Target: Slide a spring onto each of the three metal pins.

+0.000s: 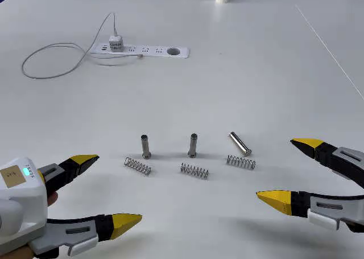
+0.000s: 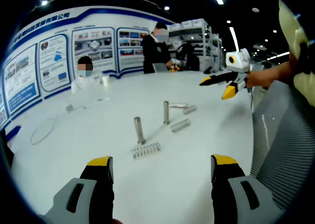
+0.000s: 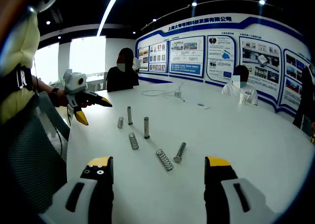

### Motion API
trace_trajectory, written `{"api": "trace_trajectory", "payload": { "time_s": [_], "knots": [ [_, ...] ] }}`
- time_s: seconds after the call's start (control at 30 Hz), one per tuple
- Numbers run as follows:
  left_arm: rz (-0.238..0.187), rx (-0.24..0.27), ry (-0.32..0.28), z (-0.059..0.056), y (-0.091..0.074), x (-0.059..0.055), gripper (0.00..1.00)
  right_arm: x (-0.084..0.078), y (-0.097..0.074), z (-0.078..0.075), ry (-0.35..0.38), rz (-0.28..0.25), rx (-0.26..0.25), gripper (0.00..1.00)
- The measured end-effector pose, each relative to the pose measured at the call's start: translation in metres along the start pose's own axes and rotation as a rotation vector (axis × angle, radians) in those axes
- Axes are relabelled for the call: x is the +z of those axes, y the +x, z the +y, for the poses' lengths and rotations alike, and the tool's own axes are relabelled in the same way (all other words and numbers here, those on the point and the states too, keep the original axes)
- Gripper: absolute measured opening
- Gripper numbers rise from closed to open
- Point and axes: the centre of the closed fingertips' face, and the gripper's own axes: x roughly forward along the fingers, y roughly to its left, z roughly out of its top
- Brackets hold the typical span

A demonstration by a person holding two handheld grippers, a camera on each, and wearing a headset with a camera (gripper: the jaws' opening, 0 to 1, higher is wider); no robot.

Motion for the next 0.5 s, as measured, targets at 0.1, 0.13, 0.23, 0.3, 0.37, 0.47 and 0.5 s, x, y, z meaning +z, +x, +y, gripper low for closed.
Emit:
{"api": "trace_trajectory", "payload": {
  "time_s": [0.1, 0.13, 0.23, 0.3, 0.37, 0.47, 0.5],
  "knots": [
    [0.001, 0.000, 0.000, -0.0004, 0.0002, -0.0007, 0.83, -0.0005, 0.0000, 0.0001, 0.001, 0.002, 0.000, 0.77],
    [0.002, 0.000, -0.001, -0.0005, 0.0002, -0.0009, 0.83, -0.0007, -0.0001, -0.0001, 0.002, 0.002, -0.001, 0.77],
    [0.002, -0.001, -0.002, -0.0011, 0.0000, -0.0014, 0.83, -0.0009, -0.0002, -0.0001, 0.003, 0.003, -0.001, 0.77],
    [0.004, -0.001, -0.001, -0.0011, 0.0001, -0.0017, 0.83, -0.0008, -0.0001, -0.0003, 0.004, 0.003, -0.001, 0.77],
    [0.002, 0.000, -0.001, -0.0007, 0.0002, -0.0009, 0.83, -0.0008, 0.0001, -0.0007, 0.004, 0.004, -0.002, 0.77],
    [0.000, 0.001, -0.002, -0.0002, 0.0006, -0.0007, 0.83, -0.0011, 0.0001, -0.0010, 0.006, 0.005, -0.003, 0.76],
    [0.000, 0.001, -0.002, -0.0004, 0.0008, -0.0009, 0.83, -0.0012, 0.0000, -0.0011, 0.007, 0.006, -0.004, 0.76]
  ]
}}
